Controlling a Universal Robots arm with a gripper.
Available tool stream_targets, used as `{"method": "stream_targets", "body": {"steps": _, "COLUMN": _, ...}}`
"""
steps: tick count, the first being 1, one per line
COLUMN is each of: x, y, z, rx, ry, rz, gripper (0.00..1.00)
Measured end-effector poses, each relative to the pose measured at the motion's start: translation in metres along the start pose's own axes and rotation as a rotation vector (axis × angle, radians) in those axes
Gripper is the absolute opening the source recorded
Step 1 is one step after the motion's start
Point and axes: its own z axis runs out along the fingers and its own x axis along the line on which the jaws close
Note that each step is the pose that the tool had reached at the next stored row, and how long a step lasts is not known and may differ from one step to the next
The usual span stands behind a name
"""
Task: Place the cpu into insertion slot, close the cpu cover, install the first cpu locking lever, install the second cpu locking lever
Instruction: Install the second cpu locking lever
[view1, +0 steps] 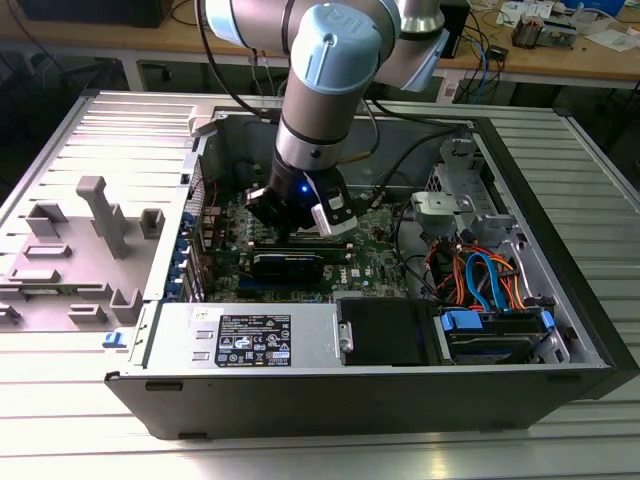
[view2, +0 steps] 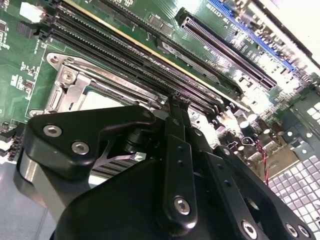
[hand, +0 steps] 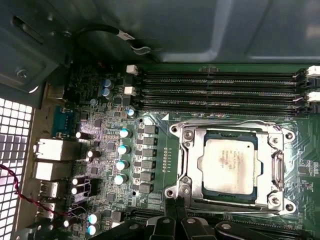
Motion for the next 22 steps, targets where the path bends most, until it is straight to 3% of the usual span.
{"method": "stream_targets", "body": {"steps": 5, "x": 0.006, "y": 0.0005, "z": 0.0017, "rx": -0.0034, "ry": -0.0125, "rz": -0.002, "gripper": 0.11}}
{"method": "stream_targets", "body": {"steps": 9, "x": 0.0059, "y": 0.0008, "z": 0.002, "rx": -0.0076, "ry": -0.0145, "rz": -0.003, "gripper": 0.11}}
{"method": "stream_targets", "body": {"steps": 16, "x": 0.0065, "y": 0.001, "z": 0.0039, "rx": -0.0263, "ry": -0.0228, "rz": -0.008, "gripper": 0.11}}
{"method": "stream_targets", "body": {"steps": 22, "x": 0.0065, "y": 0.0013, "z": 0.0066, "rx": -0.0277, "ry": -0.0272, "rz": -0.009, "gripper": 0.11}}
